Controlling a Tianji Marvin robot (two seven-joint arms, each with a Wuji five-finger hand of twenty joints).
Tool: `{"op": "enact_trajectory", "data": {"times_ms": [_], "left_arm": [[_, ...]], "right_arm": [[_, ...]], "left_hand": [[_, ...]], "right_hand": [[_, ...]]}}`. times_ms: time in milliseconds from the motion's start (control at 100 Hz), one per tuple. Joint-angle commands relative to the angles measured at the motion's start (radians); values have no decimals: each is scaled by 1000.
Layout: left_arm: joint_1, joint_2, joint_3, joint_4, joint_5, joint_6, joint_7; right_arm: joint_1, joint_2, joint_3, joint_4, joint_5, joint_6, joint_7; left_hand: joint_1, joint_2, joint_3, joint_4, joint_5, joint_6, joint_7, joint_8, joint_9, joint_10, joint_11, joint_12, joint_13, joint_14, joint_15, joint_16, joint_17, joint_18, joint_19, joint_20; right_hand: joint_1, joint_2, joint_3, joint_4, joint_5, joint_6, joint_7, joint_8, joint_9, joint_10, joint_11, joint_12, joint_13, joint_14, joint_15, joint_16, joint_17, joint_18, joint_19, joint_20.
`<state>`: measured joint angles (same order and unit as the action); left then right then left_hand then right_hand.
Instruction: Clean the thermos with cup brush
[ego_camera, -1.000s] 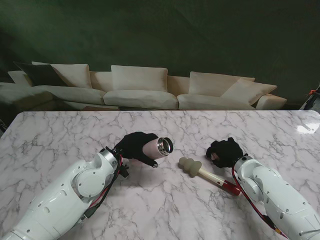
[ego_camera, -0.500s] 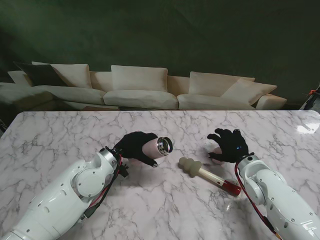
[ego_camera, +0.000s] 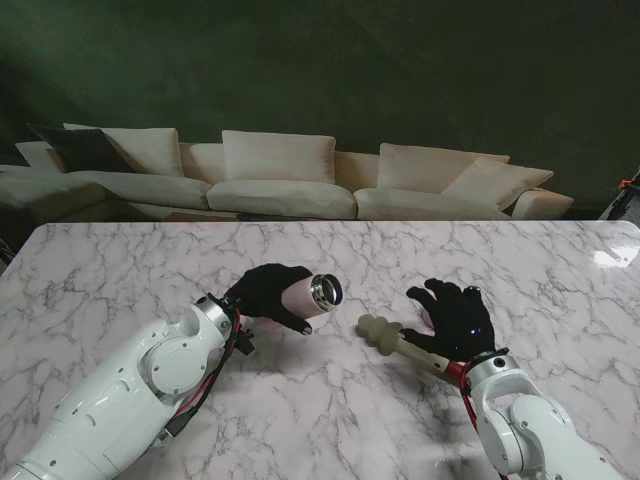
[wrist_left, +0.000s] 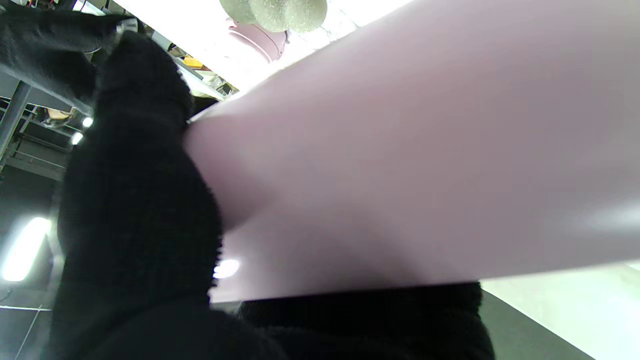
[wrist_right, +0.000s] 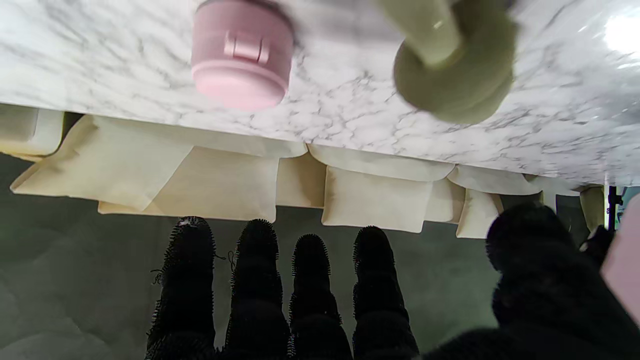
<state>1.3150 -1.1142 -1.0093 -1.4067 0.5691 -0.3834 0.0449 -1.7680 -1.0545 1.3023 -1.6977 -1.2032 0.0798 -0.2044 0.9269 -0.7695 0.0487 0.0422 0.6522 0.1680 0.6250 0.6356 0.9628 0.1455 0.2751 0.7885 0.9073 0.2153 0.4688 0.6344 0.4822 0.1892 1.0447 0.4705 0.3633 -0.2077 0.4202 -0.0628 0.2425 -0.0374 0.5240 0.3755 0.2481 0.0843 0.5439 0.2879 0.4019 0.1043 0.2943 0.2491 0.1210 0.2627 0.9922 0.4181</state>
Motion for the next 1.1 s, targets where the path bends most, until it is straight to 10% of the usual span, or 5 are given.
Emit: {"op": "enact_trajectory", "data": {"times_ms": [0,1090], "left_arm": [[-5,-2,3,-4,-2,-3,-10],[-8,-2,4,3,-14,1,-18]], "right_arm": [[-27,-7,-16,0,-4,8,-6],[15,-1,-133,144,-13,223,30]], "left_hand": [[354,492,258,-11,59,-154,124,28,-1,-37,29,-1,76,-82,171,45,25,-115,114,46],[354,497,259,-11,59,-155,119,29,-6,-41,32,-10,73,-81,173,44,21,-113,115,48]], "right_hand": [[25,2,-18,25,27,28,14,26,15,19,20,1,21,11,6,21,-2,31,11,4],[-30,-51,28,16,182,20,43,71,1,31,23,4,-10,15,23,40,-23,30,23,24]]}}
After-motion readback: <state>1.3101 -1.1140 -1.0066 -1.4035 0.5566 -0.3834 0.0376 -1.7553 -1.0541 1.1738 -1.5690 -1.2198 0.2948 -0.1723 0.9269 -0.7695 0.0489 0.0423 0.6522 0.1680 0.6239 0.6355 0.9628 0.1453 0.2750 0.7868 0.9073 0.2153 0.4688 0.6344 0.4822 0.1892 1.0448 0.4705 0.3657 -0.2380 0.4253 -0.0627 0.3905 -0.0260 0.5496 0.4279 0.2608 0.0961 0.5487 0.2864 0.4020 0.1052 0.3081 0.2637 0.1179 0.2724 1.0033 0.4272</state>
